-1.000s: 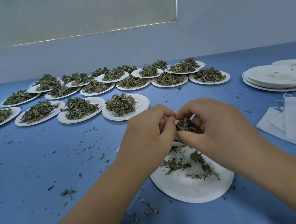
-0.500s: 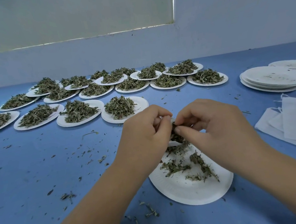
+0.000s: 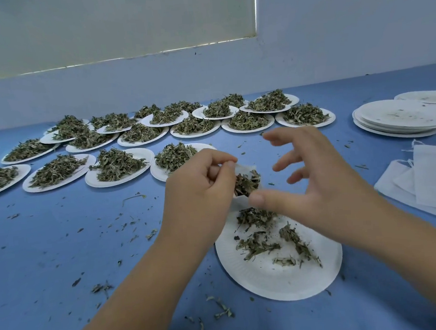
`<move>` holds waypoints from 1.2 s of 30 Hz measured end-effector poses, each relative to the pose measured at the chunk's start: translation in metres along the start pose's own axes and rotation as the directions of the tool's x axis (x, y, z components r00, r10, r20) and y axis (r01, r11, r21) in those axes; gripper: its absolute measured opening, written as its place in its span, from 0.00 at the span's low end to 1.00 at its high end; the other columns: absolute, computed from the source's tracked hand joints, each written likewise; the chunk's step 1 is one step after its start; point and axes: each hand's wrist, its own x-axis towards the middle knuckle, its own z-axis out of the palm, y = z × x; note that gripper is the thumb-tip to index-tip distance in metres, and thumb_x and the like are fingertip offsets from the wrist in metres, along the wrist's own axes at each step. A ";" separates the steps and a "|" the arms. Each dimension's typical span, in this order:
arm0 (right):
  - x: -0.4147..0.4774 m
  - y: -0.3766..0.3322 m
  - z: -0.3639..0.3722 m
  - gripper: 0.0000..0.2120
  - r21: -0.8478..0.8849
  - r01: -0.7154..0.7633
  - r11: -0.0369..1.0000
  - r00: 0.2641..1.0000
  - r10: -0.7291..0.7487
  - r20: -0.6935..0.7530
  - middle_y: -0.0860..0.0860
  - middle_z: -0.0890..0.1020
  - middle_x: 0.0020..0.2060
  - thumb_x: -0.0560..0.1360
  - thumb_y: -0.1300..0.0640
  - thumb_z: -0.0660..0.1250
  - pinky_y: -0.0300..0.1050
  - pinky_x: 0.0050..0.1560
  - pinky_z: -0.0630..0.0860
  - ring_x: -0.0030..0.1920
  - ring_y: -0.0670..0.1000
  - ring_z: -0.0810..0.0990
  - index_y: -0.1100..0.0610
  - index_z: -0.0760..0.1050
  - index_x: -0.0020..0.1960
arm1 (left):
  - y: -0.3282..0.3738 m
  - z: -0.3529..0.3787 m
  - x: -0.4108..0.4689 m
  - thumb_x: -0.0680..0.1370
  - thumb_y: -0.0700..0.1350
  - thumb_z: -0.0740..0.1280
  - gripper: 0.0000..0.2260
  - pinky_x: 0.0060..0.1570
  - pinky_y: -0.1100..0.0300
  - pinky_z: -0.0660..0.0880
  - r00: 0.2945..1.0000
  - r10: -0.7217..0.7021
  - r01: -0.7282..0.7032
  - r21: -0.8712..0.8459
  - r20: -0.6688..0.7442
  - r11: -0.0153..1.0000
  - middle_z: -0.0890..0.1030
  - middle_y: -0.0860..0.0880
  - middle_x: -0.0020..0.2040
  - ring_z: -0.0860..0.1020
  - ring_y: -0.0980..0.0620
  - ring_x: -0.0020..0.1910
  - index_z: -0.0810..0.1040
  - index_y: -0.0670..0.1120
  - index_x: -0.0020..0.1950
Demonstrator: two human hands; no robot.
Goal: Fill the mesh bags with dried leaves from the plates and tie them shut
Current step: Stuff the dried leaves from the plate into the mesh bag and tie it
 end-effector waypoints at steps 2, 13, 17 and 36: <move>-0.001 0.001 0.007 0.50 -0.016 -0.049 0.999 0.994 0.051 0.102 0.33 0.61 0.60 0.53 0.26 0.70 0.35 0.49 0.73 0.56 0.33 0.71 0.33 0.54 0.70 | 0.001 0.000 0.000 0.78 0.42 0.67 0.08 0.28 0.72 0.66 1.000 -0.011 0.011 -0.016 -0.013 1.000 0.76 0.50 0.32 0.70 0.61 0.27 0.79 0.53 0.42; -0.003 0.002 0.015 0.22 0.101 -0.008 0.995 0.999 0.012 -0.045 0.37 0.72 0.50 0.67 0.57 0.76 0.35 0.46 0.77 0.43 0.42 0.80 0.38 0.71 0.52 | 0.000 0.001 0.001 0.77 0.41 0.67 0.09 0.28 0.73 0.66 0.999 -0.030 0.028 -0.045 -0.032 0.999 0.75 0.49 0.32 0.70 0.61 0.26 0.79 0.54 0.41; -0.004 0.000 0.014 0.15 0.117 0.035 0.992 0.996 -0.026 -0.082 0.38 0.75 0.45 0.68 0.61 0.76 0.35 0.46 0.76 0.43 0.43 0.80 0.43 0.76 0.44 | -0.002 0.002 0.000 0.77 0.41 0.66 0.08 0.27 0.72 0.64 1.000 -0.020 0.020 -0.030 -0.014 0.999 0.73 0.49 0.29 0.69 0.60 0.26 0.80 0.52 0.42; -0.008 -0.003 0.014 0.08 -0.133 0.253 0.958 0.949 -0.273 -0.157 0.42 0.78 0.42 0.72 0.62 0.72 0.38 0.45 0.76 0.43 0.43 0.79 0.50 0.83 0.48 | 0.001 0.006 -0.003 0.77 0.39 0.67 0.08 0.28 0.73 0.65 0.998 0.024 -0.021 -0.049 0.052 0.999 0.72 0.50 0.27 0.68 0.60 0.25 0.80 0.51 0.42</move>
